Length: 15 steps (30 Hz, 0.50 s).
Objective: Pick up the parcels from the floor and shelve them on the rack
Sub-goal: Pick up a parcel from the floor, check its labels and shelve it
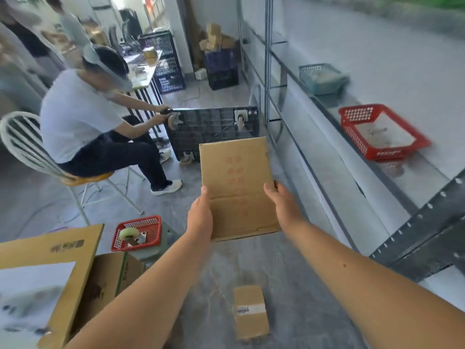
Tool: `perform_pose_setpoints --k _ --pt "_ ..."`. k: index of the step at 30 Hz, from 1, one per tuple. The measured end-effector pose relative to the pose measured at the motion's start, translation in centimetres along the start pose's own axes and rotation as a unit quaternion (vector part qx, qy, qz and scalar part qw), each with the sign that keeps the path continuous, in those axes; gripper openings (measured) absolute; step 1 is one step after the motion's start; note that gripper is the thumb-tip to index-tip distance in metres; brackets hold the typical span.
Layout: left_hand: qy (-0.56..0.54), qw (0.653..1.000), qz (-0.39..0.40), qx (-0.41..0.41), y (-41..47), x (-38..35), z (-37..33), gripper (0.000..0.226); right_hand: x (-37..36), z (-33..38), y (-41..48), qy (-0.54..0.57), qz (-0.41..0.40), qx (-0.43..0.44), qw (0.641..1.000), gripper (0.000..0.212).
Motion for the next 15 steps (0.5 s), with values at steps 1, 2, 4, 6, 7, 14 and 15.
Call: perform_pose_setpoints --k 1,2,4,6,7,14,15 --pt "-0.003 1.000 0.001 -0.016 -1.2 0.0 -2.4 0.091 0.1 2.4 -0.3 0.001 -0.003 0.015 1.000 0.044" --pt "-0.004 0.999 0.000 -0.032 -2.4 0.0 -4.6 0.095 0.3 4.7 -0.7 0.003 -0.004 0.026 1.000 0.043" --pt "-0.006 0.998 -0.005 -0.068 -4.9 0.4 -8.7 0.103 0.4 9.5 -1.4 0.003 0.000 0.052 0.999 0.036" --pt "-0.011 0.995 0.006 -0.103 -7.4 0.6 -12.8 0.099 0.4 14.3 -2.0 -0.002 0.008 0.082 0.997 0.026" --pt "-0.016 0.993 0.011 -0.117 -8.4 0.5 -15.1 0.086 0.3 16.6 -2.3 -0.012 0.012 0.095 0.995 0.024" --pt "-0.016 0.972 0.038 -0.230 -13.8 0.9 -28.6 0.072 0.0 30.4 -4.2 -0.041 0.017 0.177 0.983 0.023" --pt "-0.034 0.971 0.029 -0.234 -15.5 1.4 -28.9 0.078 0.0 32.1 -4.6 -0.042 0.021 0.189 0.981 0.025"
Point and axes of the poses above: each hand's wrist, its own y-axis towards the middle knuckle, its own x-axis out of the back of the hand, z = x × y, the point moved 9 cm from there along y, towards the middle knuckle, and after that the axes turned 15 degrees about z, right-handed, at the moved point
